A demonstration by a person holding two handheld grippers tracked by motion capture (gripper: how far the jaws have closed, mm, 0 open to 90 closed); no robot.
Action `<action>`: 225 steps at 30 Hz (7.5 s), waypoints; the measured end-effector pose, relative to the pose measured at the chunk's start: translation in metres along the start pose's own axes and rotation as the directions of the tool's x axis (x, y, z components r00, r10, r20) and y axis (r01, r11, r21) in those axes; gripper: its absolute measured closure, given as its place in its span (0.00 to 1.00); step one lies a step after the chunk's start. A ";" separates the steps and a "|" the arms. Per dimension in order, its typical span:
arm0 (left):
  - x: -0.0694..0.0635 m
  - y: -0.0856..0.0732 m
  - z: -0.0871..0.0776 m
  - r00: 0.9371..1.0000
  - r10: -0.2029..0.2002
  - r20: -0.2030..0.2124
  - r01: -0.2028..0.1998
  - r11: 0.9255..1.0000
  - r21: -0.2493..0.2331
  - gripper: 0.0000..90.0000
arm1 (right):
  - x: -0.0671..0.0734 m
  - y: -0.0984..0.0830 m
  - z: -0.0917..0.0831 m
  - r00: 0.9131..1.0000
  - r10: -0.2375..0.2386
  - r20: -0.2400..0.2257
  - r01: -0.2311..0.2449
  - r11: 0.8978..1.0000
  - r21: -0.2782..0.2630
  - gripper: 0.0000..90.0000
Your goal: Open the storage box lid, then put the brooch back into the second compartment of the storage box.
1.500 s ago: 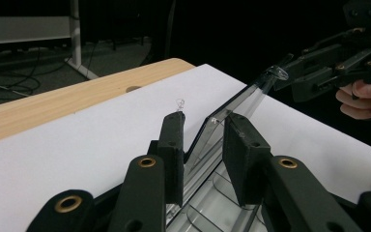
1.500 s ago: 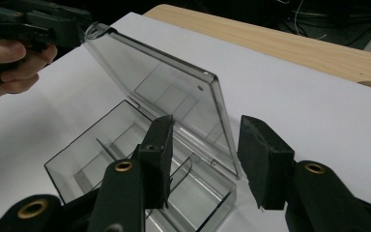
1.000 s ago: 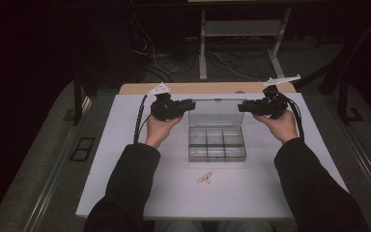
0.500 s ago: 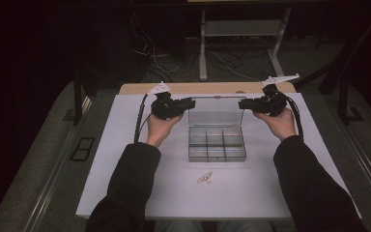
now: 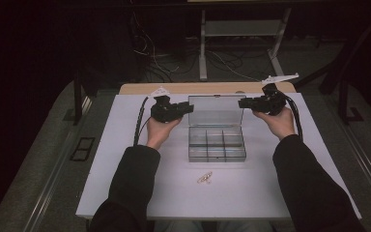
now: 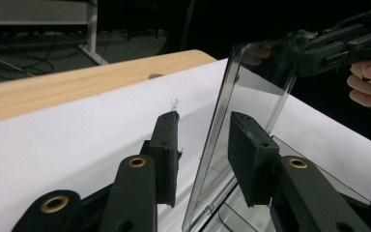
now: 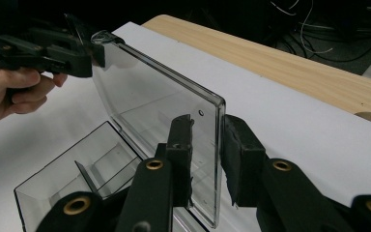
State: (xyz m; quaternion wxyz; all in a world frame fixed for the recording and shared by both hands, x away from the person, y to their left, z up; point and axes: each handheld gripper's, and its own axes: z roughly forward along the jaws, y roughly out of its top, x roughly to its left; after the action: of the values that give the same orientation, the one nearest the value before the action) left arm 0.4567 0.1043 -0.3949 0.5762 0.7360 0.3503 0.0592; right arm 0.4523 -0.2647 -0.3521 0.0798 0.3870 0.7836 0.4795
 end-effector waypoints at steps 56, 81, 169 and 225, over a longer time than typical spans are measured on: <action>0.004 -0.015 0.017 1.000 -0.030 0.005 0.030 0.999 0.021 0.81 | -0.018 -0.046 0.030 0.991 0.118 -0.069 -0.115 0.992 0.043 0.77; 0.017 -0.040 0.025 0.992 -0.126 0.023 0.123 0.988 0.098 0.82 | -0.023 -0.048 0.039 0.993 0.116 -0.021 -0.115 0.992 0.055 0.84; -0.002 -0.027 -0.012 0.972 -0.216 -0.093 0.222 0.974 0.054 0.00 | 0.018 -0.072 0.013 0.986 0.152 0.075 -0.155 0.987 0.034 0.00; -0.108 -0.059 -0.045 0.994 0.022 0.108 -0.046 0.972 0.230 0.00 | 0.090 -0.161 -0.066 0.994 0.110 0.008 -0.111 0.993 0.050 0.00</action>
State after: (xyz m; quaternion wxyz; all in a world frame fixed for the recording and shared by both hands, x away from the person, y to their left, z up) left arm 0.3272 0.0826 -0.3987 0.5027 0.8063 0.3116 -0.0109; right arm 0.2724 -0.2878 -0.4259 0.0455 0.4329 0.7725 0.4623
